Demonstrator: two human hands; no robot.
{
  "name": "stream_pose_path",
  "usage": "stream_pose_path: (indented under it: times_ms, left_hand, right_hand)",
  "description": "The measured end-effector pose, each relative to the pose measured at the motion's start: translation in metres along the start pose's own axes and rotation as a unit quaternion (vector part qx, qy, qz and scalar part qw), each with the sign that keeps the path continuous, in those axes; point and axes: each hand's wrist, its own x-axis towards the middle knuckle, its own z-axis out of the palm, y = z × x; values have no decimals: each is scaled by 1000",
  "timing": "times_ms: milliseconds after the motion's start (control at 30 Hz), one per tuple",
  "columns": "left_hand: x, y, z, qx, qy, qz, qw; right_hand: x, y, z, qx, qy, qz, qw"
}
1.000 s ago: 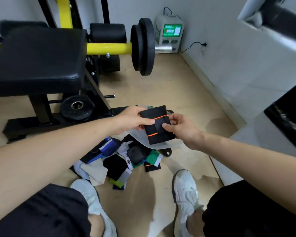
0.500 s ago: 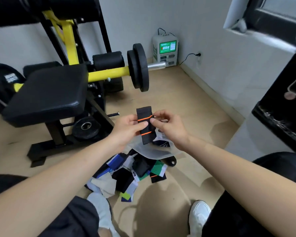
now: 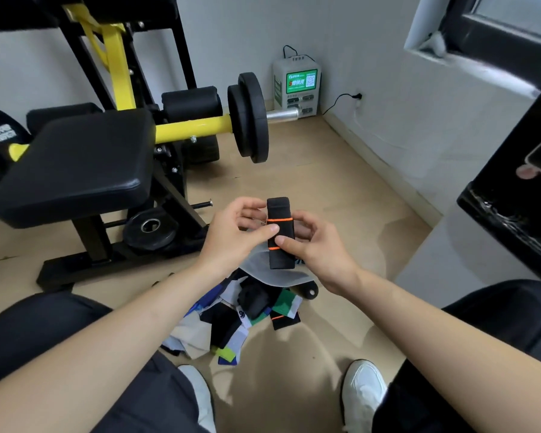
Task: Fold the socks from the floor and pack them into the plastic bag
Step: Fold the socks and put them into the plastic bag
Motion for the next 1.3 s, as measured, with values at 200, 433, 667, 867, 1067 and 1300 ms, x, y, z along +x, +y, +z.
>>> stream_pose_path:
  times_ms: [200, 433, 667, 867, 1067, 1300]
  left_hand:
    - [28, 4, -2, -36, -139, -110, 983]
    - [55, -45, 1, -21, -151, -157, 976]
    - [63, -80, 22, -16, -175, -195, 965]
    - [68, -107, 15, 189, -153, -70, 968]
    - [73, -133, -4, 476, -315, 61, 819]
    - [85, -138, 1, 447, -205, 103, 865]
  right_hand:
    - [7, 10, -10, 10, -32, 54, 998]
    - [14, 20, -16, -137, -66, 11, 988]
    - [15, 41, -26, -389, -106, 15, 915]
    - [17, 63, -34, -417, -128, 82, 896]
    - [24, 101, -43, -422, -108, 119, 892]
    - [44, 128, -24, -396, -47, 128, 908]
